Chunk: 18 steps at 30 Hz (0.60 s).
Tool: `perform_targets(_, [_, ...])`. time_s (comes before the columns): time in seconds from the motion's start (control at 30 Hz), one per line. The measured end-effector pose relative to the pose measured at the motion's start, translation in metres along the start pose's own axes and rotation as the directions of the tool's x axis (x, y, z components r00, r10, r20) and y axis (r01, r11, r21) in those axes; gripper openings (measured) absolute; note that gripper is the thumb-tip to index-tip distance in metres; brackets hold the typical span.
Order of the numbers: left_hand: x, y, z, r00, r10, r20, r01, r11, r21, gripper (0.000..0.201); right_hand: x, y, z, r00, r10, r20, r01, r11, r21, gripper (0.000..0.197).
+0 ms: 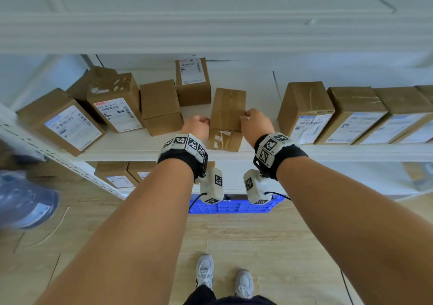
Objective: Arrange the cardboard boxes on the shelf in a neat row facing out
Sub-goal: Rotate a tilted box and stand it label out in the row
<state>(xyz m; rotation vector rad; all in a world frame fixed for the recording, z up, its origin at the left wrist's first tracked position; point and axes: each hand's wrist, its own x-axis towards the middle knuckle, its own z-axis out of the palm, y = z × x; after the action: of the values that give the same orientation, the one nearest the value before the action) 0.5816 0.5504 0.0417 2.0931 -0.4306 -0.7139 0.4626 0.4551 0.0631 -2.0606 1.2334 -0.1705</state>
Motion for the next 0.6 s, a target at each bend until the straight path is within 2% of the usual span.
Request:
perform_targets(0.17, [-0.003, 0.006, -0.005, 1.0, -0.006, -0.007, 0.007, 0.996, 0.094, 0.037, 0.003, -0.001, 0.002, 1.0, 0.017, -0.002, -0.017, 0.998, 0.058, 0.037])
perform_targets(0.4, [-0.002, 0.014, -0.016, 0.994, -0.058, 0.094, 0.037, 0.977, 0.209, 0.077, 0.007, 0.004, 0.007, 0.996, 0.005, 0.09, -0.011, 0.998, 0.063, 0.043])
perform_targets(0.53, [-0.003, 0.015, -0.009, 0.996, -0.002, 0.091, -0.008, 0.993, 0.115, 0.065, 0.008, 0.009, 0.009, 0.995, 0.01, 0.097, -0.013, 0.999, 0.035, 0.038])
perform_targets(0.6, [-0.001, 0.014, -0.005, 0.998, 0.015, 0.066, -0.024, 0.99, 0.138, 0.063, 0.012, 0.011, 0.009, 0.996, 0.014, 0.091, -0.012, 1.0, -0.02, 0.031])
